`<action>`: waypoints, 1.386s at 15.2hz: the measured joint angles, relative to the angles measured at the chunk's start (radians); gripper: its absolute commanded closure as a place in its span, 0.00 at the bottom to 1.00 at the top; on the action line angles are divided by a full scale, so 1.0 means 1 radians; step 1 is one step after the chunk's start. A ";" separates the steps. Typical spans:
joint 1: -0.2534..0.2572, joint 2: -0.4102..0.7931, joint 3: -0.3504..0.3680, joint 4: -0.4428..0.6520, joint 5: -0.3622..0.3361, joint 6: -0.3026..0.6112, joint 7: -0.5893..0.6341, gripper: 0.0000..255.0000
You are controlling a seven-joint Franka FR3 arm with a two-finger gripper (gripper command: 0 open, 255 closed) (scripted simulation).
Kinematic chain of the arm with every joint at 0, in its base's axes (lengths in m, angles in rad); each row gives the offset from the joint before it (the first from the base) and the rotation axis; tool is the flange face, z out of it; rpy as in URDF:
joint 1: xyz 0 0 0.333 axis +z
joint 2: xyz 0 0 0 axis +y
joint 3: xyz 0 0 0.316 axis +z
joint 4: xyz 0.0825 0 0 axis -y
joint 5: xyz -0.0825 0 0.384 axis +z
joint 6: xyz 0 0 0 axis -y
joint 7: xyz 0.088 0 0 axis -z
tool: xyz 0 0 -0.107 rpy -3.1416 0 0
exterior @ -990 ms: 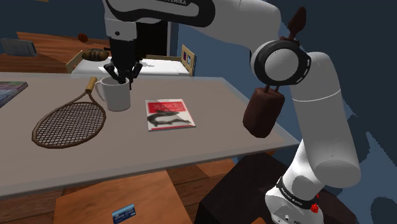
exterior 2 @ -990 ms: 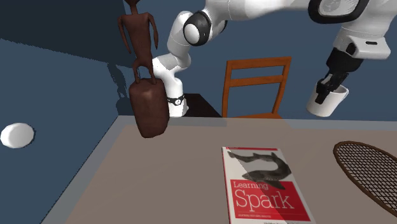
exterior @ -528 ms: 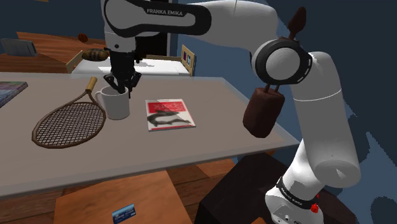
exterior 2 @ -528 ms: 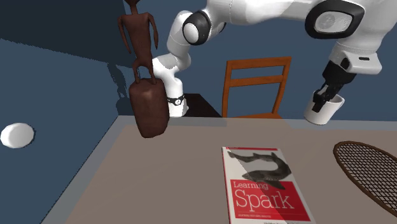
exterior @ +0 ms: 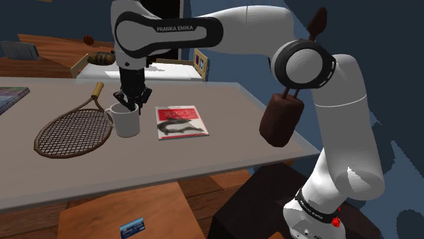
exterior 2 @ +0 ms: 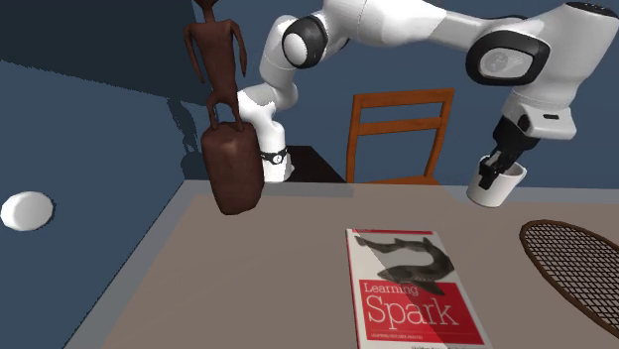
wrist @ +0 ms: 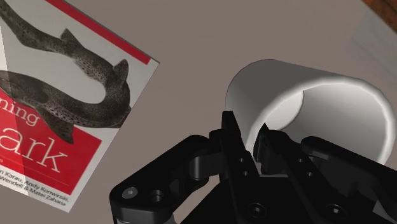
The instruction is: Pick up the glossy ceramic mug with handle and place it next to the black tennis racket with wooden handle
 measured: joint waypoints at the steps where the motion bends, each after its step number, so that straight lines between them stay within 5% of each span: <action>1: 0.000 0.002 0.000 -0.014 -0.001 0.016 0.001 1.00; 21: -0.005 0.038 -0.007 -0.155 -0.009 0.192 0.002 1.00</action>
